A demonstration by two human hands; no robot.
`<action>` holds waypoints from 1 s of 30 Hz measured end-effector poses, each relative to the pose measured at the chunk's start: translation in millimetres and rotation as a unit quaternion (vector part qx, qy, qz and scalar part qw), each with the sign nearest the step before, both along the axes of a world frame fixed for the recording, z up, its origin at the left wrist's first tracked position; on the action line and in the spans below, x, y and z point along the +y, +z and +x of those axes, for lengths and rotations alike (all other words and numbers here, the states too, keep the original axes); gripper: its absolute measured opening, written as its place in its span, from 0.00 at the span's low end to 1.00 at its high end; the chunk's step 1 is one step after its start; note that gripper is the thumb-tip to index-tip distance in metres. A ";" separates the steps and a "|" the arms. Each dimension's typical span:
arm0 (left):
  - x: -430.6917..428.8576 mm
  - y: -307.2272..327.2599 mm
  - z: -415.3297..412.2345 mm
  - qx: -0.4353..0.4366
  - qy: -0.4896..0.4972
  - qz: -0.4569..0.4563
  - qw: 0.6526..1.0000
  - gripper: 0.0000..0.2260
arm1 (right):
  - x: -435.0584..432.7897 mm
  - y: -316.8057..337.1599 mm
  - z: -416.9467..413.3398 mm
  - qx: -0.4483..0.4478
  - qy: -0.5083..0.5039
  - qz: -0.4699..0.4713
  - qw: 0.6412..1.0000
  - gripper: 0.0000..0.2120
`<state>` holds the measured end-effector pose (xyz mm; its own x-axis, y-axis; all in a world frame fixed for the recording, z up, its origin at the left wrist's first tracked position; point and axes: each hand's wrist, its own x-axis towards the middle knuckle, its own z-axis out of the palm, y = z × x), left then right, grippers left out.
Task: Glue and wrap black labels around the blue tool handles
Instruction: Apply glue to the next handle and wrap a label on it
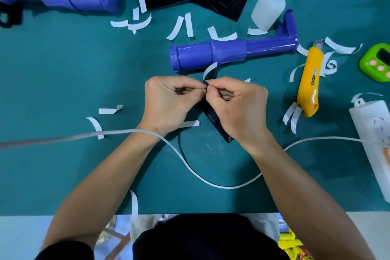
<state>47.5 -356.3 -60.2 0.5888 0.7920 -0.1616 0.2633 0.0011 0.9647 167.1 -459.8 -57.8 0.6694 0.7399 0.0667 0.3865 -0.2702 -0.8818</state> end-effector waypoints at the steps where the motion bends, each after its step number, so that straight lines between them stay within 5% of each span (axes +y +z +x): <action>1: 0.5 -0.8 0.3 -0.002 0.002 -0.004 1.000 0.13 | 0.4 -0.7 1.0 -0.001 0.002 0.001 1.000 0.06; 6: 1.7 -3.8 -1.2 -0.006 0.003 -0.020 1.000 0.14 | 2.0 -1.8 3.8 -0.010 0.006 0.008 1.000 0.06; 12: 5.7 -3.7 -1.6 -0.005 0.002 -0.030 1.000 0.11 | 4.7 -0.2 5.5 0.078 -0.002 -0.004 0.997 0.06; 30: 7.8 -1.8 -0.4 -0.036 -0.009 -0.114 0.993 0.10 | 0.7 1.9 3.7 -0.089 0.031 0.015 0.995 0.02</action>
<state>47.1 -348.5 -62.0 0.6187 0.7294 -0.2920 0.1955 0.2170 0.9564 170.8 -459.1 -55.9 0.5986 0.7749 0.2032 0.5524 -0.2156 -0.8052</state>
